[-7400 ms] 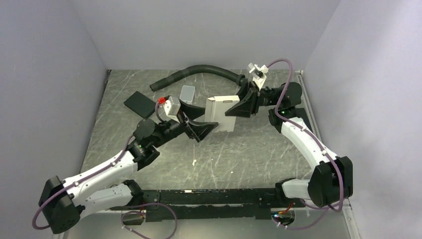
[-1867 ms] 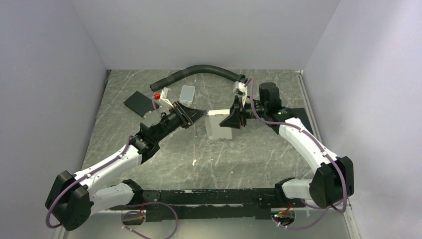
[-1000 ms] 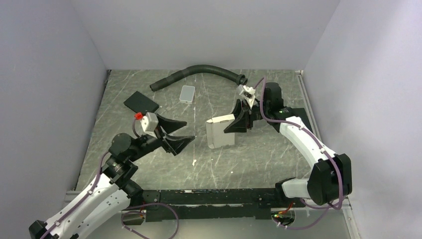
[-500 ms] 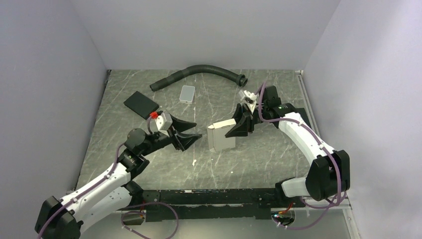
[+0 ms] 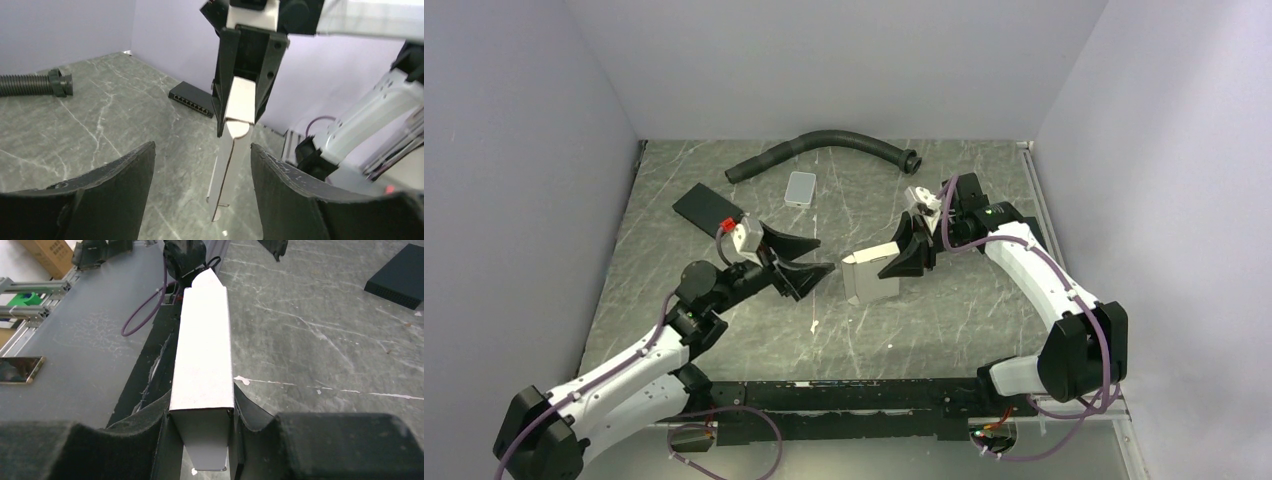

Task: Fold the paper box
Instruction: Close the paper box at the center of the board.

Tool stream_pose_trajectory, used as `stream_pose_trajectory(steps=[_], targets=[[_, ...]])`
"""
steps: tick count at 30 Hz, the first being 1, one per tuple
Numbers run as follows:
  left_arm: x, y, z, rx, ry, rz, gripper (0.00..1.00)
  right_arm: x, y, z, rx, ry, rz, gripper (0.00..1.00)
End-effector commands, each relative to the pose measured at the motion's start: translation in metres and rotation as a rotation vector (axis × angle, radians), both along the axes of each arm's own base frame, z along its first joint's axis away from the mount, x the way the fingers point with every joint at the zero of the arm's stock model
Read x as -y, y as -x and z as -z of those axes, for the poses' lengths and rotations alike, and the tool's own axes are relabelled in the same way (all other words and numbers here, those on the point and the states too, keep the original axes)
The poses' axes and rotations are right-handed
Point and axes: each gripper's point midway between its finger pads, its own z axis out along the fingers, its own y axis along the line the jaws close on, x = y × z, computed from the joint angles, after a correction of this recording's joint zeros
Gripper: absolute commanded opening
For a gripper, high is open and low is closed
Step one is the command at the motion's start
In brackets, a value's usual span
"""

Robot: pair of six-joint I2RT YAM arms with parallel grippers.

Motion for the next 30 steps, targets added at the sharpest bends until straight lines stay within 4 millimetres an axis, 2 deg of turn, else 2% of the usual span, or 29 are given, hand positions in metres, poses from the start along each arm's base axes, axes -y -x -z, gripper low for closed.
stream_pose_trajectory(steps=[1, 7, 16, 30], targets=[[-0.007, -0.01, -0.029, -0.144, 0.133, -0.063, 0.75, -0.001, -0.003, -0.016, 0.105, -0.033, -0.008, 0.0], [0.003, -0.022, -0.022, -0.316, 0.104, -0.072, 0.75, -0.001, -0.003, -0.015, 0.104, -0.03, -0.006, 0.0], [0.017, -0.02, -0.011, -0.45, 0.085, -0.011, 0.76, -0.001, -0.006, -0.011, 0.099, -0.022, -0.002, 0.0], [0.03, -0.014, -0.008, -0.496, 0.067, 0.077, 0.71, -0.001, -0.009, -0.008, 0.095, -0.007, 0.008, 0.0]])
